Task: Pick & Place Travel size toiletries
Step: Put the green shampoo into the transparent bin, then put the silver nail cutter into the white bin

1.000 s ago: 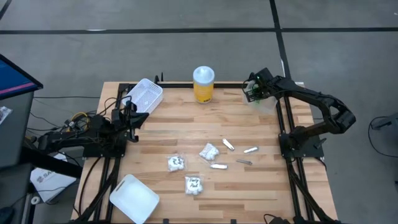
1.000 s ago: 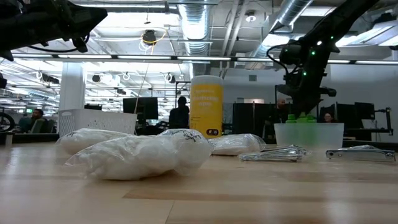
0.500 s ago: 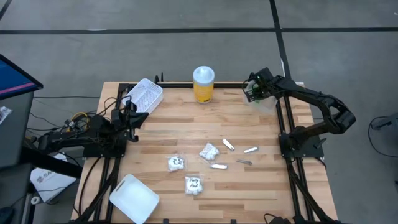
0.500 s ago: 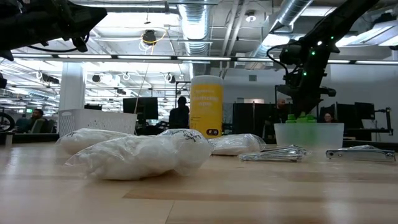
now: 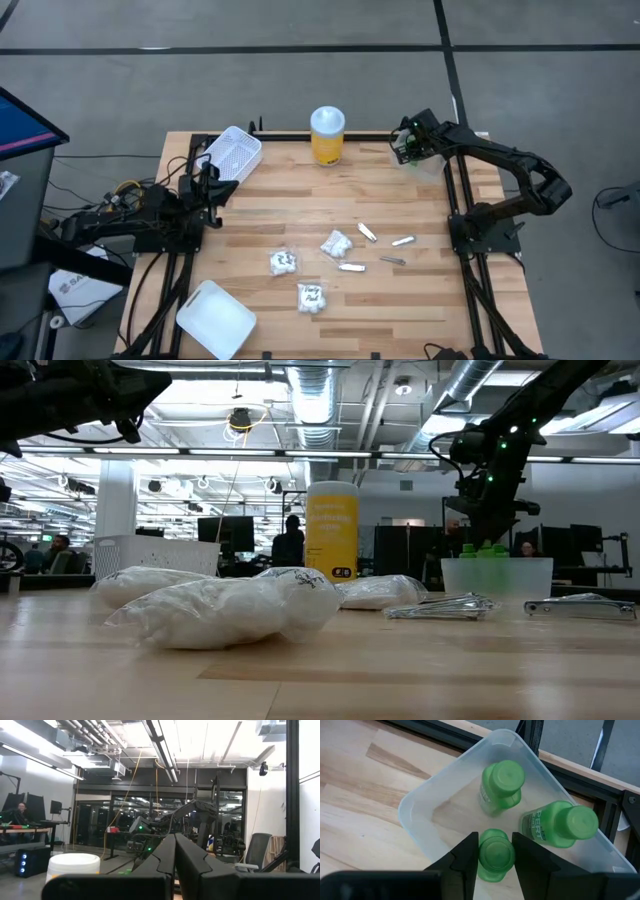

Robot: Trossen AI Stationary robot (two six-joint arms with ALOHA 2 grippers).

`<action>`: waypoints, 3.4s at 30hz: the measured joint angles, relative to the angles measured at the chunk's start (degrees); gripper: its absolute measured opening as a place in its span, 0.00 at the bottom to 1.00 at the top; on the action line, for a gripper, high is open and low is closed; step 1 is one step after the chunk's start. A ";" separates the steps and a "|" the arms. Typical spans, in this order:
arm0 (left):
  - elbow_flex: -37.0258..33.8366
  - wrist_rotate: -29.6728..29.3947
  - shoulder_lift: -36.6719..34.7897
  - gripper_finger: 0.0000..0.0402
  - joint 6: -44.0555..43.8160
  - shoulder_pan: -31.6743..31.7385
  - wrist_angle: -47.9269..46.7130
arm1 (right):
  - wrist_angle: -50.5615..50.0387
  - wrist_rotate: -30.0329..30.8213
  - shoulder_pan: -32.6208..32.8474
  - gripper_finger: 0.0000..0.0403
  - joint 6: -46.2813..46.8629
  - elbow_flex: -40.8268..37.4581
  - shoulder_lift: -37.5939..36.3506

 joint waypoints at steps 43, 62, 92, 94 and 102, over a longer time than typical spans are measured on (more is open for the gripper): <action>0.00 0.00 0.00 0.00 -0.02 0.00 0.37 | -5.00 -0.22 0.31 0.44 -3.58 11.67 -4.11; 0.00 -0.04 -0.02 0.00 -0.24 0.00 7.63 | -39.29 -6.43 28.34 0.43 -4.99 16.98 -16.99; 0.00 -0.04 -0.01 0.00 -0.02 0.00 7.61 | -21.12 -17.09 50.84 0.68 -11.26 -0.13 15.07; 0.01 -0.04 0.00 0.00 -0.01 -0.01 7.63 | -19.54 -17.16 50.82 0.68 -11.20 -2.22 14.39; 0.00 -0.24 0.80 0.00 -0.04 0.00 7.50 | -17.78 -16.75 51.15 0.62 -10.94 -3.14 17.32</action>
